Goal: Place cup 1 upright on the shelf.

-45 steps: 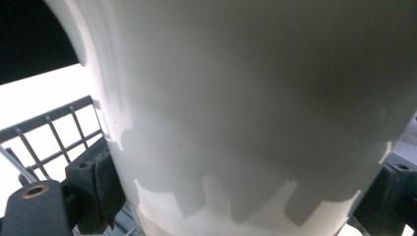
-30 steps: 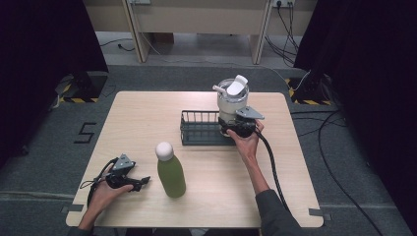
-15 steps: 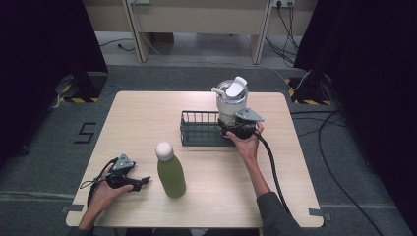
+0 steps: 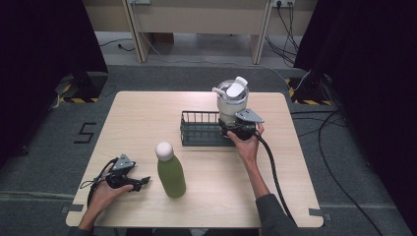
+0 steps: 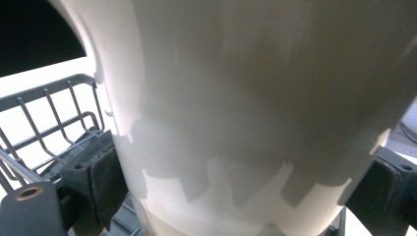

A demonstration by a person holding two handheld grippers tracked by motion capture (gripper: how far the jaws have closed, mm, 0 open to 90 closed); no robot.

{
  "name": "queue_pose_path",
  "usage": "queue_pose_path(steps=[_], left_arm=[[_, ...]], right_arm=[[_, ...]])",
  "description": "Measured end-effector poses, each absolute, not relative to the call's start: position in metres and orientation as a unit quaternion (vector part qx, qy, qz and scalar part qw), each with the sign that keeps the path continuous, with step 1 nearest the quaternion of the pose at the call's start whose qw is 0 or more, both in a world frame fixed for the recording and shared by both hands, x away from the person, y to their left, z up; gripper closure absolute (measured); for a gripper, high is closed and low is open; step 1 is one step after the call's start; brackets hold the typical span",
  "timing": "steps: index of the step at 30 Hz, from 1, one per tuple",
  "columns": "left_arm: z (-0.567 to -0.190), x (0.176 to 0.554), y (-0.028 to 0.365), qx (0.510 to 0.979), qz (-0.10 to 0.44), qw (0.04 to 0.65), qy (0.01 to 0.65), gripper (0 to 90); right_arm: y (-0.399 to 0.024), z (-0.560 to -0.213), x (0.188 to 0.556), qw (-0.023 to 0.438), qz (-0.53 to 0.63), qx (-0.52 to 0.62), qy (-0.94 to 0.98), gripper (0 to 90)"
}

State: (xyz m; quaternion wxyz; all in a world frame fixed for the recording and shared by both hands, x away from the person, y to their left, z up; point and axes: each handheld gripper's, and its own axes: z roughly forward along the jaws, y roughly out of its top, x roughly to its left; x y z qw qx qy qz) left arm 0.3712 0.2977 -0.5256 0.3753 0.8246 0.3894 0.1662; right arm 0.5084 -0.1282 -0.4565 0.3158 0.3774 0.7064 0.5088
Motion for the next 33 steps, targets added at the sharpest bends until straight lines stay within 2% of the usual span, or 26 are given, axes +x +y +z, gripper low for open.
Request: queue_pose_path(steps=[21,28,33], left_arm=[[-0.526,0.371,0.298,0.825,0.166,0.375,0.389,10.5],[-0.526,0.371,0.298,0.825,0.166,0.375,0.389,10.5],[-0.526,0.371,0.298,0.824,0.166,0.376,0.389,10.5]], right_arm=[[-0.135,-0.447,0.499,0.308,0.535,0.383,0.687,9.7],[-0.141,-0.441,0.490,0.317,0.535,0.373,0.688,12.2],[-0.152,-0.440,0.479,0.308,0.540,0.379,0.686,14.6]])
